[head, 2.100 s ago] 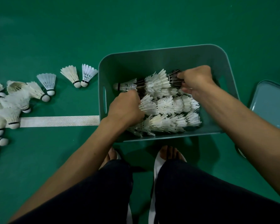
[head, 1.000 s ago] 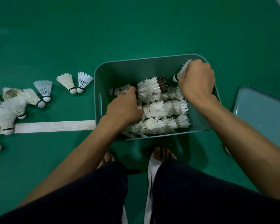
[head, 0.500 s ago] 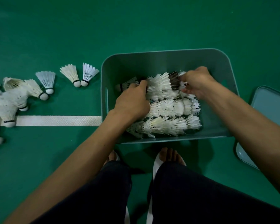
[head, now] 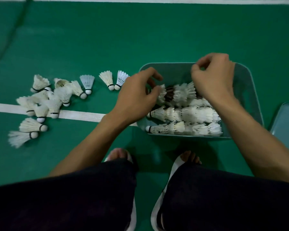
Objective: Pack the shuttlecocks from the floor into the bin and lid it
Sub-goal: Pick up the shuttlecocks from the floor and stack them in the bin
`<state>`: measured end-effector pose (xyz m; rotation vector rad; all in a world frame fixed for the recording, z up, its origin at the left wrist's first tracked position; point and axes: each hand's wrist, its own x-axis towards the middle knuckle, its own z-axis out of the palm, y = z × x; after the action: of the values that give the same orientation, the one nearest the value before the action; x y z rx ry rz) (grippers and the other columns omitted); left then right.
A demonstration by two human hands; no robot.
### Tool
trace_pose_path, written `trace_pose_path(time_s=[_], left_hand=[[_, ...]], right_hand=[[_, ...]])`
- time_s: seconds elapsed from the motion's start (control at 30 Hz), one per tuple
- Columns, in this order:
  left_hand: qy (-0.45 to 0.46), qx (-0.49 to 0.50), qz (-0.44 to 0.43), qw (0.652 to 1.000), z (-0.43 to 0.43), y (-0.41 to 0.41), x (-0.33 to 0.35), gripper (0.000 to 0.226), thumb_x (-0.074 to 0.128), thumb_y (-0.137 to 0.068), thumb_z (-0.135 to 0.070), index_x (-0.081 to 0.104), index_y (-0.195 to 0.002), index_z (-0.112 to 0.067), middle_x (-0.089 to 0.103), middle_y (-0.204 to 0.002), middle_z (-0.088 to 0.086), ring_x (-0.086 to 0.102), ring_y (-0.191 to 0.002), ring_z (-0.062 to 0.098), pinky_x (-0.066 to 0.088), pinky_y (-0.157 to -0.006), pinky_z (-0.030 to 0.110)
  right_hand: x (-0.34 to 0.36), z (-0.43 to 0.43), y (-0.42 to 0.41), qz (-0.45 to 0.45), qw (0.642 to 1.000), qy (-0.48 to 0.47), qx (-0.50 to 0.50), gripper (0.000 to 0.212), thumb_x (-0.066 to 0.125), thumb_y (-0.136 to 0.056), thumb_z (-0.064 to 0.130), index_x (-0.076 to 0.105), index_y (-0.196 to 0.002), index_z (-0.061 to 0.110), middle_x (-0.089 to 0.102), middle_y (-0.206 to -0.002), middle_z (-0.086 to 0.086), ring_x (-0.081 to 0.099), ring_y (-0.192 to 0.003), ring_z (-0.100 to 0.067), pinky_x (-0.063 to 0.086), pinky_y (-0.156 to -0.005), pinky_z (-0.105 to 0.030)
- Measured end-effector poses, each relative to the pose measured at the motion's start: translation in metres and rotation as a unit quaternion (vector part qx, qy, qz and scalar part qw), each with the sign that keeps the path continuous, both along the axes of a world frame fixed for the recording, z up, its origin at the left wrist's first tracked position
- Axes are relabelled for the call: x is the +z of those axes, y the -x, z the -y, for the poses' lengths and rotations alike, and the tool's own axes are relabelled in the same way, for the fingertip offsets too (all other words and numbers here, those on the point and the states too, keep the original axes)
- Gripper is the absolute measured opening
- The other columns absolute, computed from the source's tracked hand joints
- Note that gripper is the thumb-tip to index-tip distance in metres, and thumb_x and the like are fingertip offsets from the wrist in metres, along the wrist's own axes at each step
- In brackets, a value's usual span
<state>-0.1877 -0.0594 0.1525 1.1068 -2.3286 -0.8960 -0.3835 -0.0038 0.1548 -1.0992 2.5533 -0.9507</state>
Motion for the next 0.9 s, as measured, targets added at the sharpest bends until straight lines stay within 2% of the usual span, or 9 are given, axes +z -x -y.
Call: trace_pose_path(time_s=[0.1, 0.17, 0.27, 0.37, 0.53, 0.63, 0.7, 0.77, 0.9], left_hand=[[-0.017, 0.059, -0.041, 0.997, -0.003, -0.031, -0.010, 0.014, 0.065, -0.089, -0.020, 0.069, -0.103, -0.020, 0.066, -0.083, -0.010, 0.061, -0.065, 0.014, 0.050, -0.065, 0.031], [-0.034, 0.106, -0.028, 0.993, 0.009, -0.052, -0.030, 0.013, 0.066, -0.087, -0.018, 0.068, -0.099, -0.022, 0.067, -0.082, -0.009, 0.060, -0.063, 0.017, 0.051, -0.065, 0.034], [-0.089, 0.219, 0.011, 0.972, 0.036, -0.086, -0.067, 0.012, 0.065, -0.084, -0.018, 0.070, -0.095, -0.021, 0.067, -0.081, -0.009, 0.062, -0.068, 0.018, 0.053, -0.069, 0.035], [-0.135, 0.311, 0.063, 0.939, 0.064, -0.122, -0.107, 0.016, 0.065, -0.083, -0.018, 0.072, -0.097, -0.016, 0.071, -0.088, -0.007, 0.067, -0.088, 0.021, 0.049, -0.074, 0.029], [-0.019, 0.401, 0.136, 0.906, 0.121, -0.155, -0.148, 0.032, 0.069, -0.089, -0.033, 0.060, -0.112, -0.013, 0.057, -0.113, 0.007, 0.058, -0.100, 0.028, 0.043, -0.070, 0.036], [0.034, 0.420, 0.202, 0.884, 0.148, -0.153, -0.162, 0.047, 0.070, -0.086, -0.049, 0.056, -0.112, -0.012, 0.048, -0.118, 0.011, 0.050, -0.103, 0.030, 0.048, -0.071, 0.042], [0.014, 0.428, 0.245, 0.870, 0.161, -0.150, -0.174, 0.058, 0.072, -0.080, -0.059, 0.058, -0.111, -0.012, 0.044, -0.128, 0.013, 0.047, -0.111, 0.033, 0.050, -0.081, 0.045], [-0.029, 0.442, 0.254, 0.860, 0.167, -0.145, -0.183, 0.063, 0.074, -0.077, -0.064, 0.060, -0.109, -0.013, 0.038, -0.138, 0.015, 0.044, -0.120, 0.036, 0.048, -0.089, 0.049], [0.002, 0.454, 0.235, 0.859, 0.166, -0.140, -0.196, 0.048, 0.077, -0.080, -0.055, 0.068, -0.101, -0.013, 0.038, -0.139, 0.015, 0.047, -0.118, 0.035, 0.053, -0.083, 0.045]], right_hand=[[0.010, 0.025, -0.054, -0.008, 0.990, 0.088, 0.111, 0.015, 0.062, -0.088, 0.021, 0.075, -0.084, 0.014, 0.071, -0.080, 0.002, 0.065, -0.078, -0.014, 0.054, -0.078, -0.030], [0.007, 0.051, -0.083, 0.002, 0.984, 0.088, 0.157, 0.015, 0.064, -0.085, 0.023, 0.076, -0.082, 0.014, 0.072, -0.079, 0.002, 0.067, -0.077, -0.015, 0.056, -0.077, -0.033], [-0.005, 0.093, -0.113, 0.017, 0.968, 0.002, 0.252, 0.014, 0.065, -0.083, 0.021, 0.079, -0.083, 0.016, 0.074, -0.079, 0.002, 0.067, -0.079, -0.017, 0.057, -0.079, -0.034], [-0.014, 0.136, -0.134, 0.015, 0.938, -0.095, 0.333, 0.017, 0.063, -0.084, 0.011, 0.080, -0.086, 0.012, 0.076, -0.084, -0.005, 0.070, -0.083, -0.021, 0.057, -0.079, -0.034], [-0.049, 0.218, -0.142, -0.025, 0.894, -0.289, 0.341, 0.028, 0.057, -0.085, 0.008, 0.074, -0.108, 0.005, 0.073, -0.111, -0.017, 0.067, -0.103, -0.033, 0.057, -0.093, -0.042], [-0.065, 0.238, -0.142, -0.040, 0.849, -0.377, 0.368, 0.031, 0.061, -0.088, 0.008, 0.070, -0.116, 0.002, 0.069, -0.121, -0.017, 0.066, -0.109, -0.034, 0.057, -0.088, -0.039], [-0.069, 0.240, -0.143, -0.040, 0.827, -0.414, 0.379, 0.033, 0.064, -0.091, 0.012, 0.066, -0.122, 0.001, 0.065, -0.120, -0.018, 0.061, -0.101, -0.034, 0.050, -0.076, -0.036], [-0.072, 0.241, -0.143, -0.026, 0.820, -0.428, 0.378, 0.030, 0.063, -0.093, 0.013, 0.062, -0.120, -0.002, 0.060, -0.109, -0.020, 0.057, -0.090, -0.033, 0.048, -0.074, -0.037], [-0.067, 0.238, -0.143, -0.006, 0.838, -0.415, 0.355, 0.018, 0.066, -0.094, 0.013, 0.057, -0.083, 0.001, 0.054, -0.077, -0.012, 0.049, -0.058, -0.024, 0.041, -0.054, -0.026]])
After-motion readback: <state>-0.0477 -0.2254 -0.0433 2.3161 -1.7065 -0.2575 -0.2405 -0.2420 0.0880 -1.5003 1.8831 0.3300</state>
